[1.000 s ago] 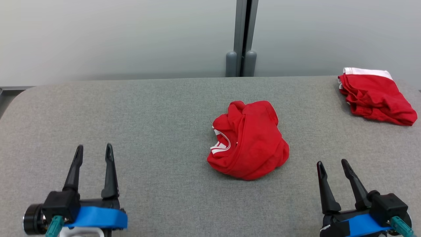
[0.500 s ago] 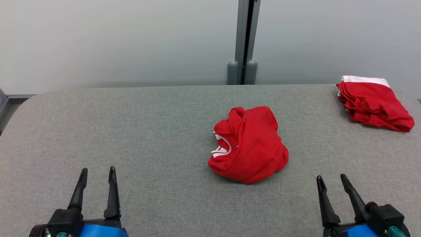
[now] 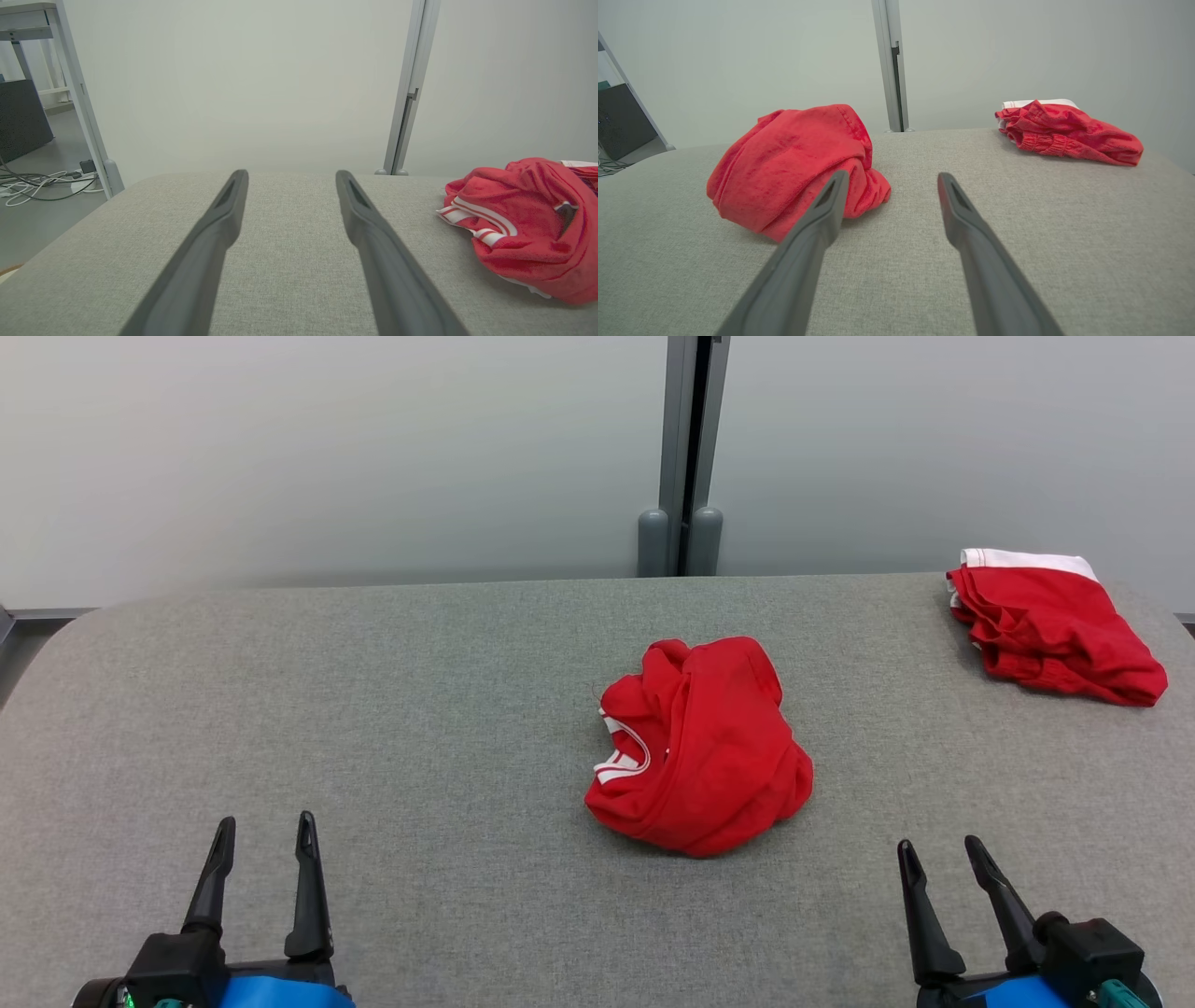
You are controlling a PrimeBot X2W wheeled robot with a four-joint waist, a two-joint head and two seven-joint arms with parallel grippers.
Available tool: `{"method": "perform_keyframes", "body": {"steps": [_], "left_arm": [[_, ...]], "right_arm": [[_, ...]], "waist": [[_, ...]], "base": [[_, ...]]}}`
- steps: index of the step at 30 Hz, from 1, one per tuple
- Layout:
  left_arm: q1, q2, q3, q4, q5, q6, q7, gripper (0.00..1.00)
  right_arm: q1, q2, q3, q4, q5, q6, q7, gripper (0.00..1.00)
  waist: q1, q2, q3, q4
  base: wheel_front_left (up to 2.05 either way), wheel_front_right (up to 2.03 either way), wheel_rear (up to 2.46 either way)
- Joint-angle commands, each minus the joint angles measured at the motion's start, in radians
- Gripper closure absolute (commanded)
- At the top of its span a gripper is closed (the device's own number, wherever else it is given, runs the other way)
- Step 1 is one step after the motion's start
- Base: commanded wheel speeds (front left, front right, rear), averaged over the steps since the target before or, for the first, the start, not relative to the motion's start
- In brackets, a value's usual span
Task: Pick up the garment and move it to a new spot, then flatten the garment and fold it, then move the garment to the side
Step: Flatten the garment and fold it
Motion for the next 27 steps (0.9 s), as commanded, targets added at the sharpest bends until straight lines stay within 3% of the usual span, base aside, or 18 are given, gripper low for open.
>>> {"method": "perform_keyframes", "body": {"steps": [1,21,27], "left_arm": [[0.002,-0.005,0.002,0.001,0.005,-0.005,-0.004,0.00],[-0.011,-0.018,0.018,0.001,0.028,-0.017,-0.004,0.00],[-0.026,-0.021,0.015,-0.002,0.028,-0.020,-0.004,0.00]], "right_arm": [[0.005,-0.002,0.000,0.002,0.003,0.000,-0.005,0.00],[-0.004,-0.002,-0.001,0.005,0.001,0.000,-0.005,0.00],[-0.084,-0.012,0.000,0.011,-0.013,0.000,-0.005,0.00]], "waist": [[0.0000,0.0000,0.001,0.000],[0.0000,0.0000,0.011,0.008],[0.0000,0.0000,0.030,0.015]], "base": [[0.00,0.00,0.00],[0.00,0.00,0.00],[0.00,0.00,0.00]]}}
